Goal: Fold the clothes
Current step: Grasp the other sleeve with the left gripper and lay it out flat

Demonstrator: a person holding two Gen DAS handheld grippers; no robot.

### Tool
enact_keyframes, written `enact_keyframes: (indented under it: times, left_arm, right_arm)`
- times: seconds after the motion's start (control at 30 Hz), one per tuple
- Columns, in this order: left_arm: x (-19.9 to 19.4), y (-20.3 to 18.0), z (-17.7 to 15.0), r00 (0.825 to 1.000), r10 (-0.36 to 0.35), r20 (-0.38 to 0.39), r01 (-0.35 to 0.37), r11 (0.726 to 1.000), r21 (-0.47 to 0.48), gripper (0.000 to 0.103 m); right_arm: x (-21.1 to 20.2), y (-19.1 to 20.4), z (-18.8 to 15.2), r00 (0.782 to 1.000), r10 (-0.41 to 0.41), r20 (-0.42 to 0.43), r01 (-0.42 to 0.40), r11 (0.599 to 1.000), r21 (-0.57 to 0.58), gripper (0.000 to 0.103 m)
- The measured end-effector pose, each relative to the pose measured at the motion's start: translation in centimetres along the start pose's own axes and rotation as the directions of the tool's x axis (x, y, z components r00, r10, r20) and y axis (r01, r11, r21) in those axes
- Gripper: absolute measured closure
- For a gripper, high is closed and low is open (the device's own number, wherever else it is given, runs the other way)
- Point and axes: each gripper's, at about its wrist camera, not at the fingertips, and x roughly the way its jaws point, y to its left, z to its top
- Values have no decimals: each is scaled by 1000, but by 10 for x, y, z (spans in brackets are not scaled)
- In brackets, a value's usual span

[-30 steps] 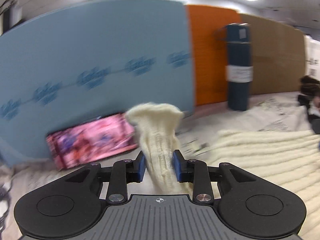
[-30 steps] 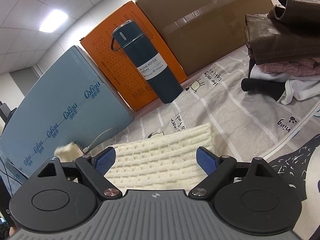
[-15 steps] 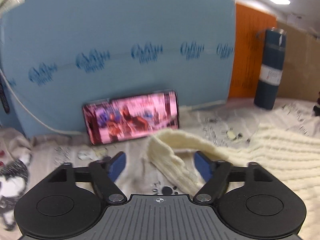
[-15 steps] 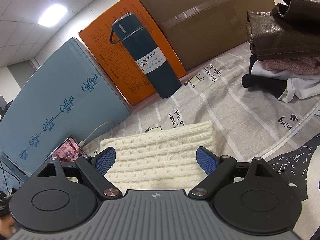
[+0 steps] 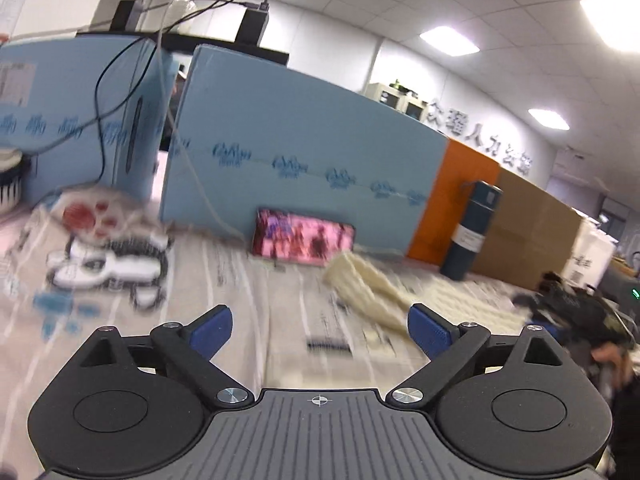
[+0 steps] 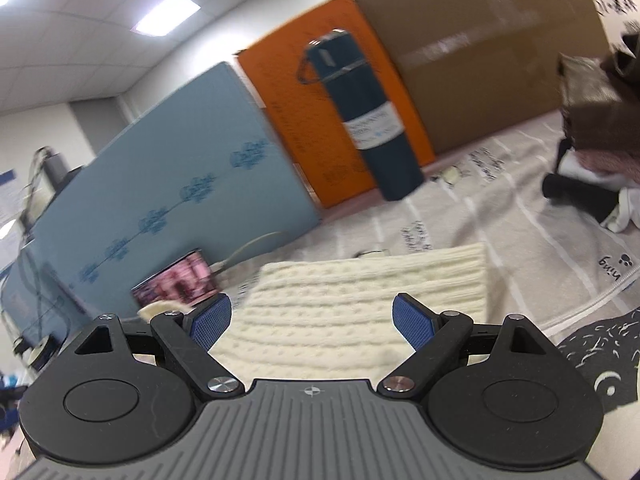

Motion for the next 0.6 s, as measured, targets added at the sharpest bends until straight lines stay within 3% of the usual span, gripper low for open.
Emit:
enact_keyframes:
  times: [0.1,0.23,0.47,0.6]
  left_arm:
    - [-12,3,-17,997,-61,-53,60,998,-31,7]
    - [2,6,-22,986,-80,-146,67,993,-92,7]
    - [28,6,-29,948,-127,-293,76,981,-178,7]
    - [34,-8,-27,921,-156,-357,125,986,-109,6]
  right_arm:
    - [-22,14,-10,999,43,-7,-43,998,-42,15]
    - [-53,32,-26,994,104,-26,-106,989,-102,14]
    - [-116,46,-67,978,209,2,-200,940,-278,6]
    - [-135,50,-82,959,269,-90,-283,886,-368,5]
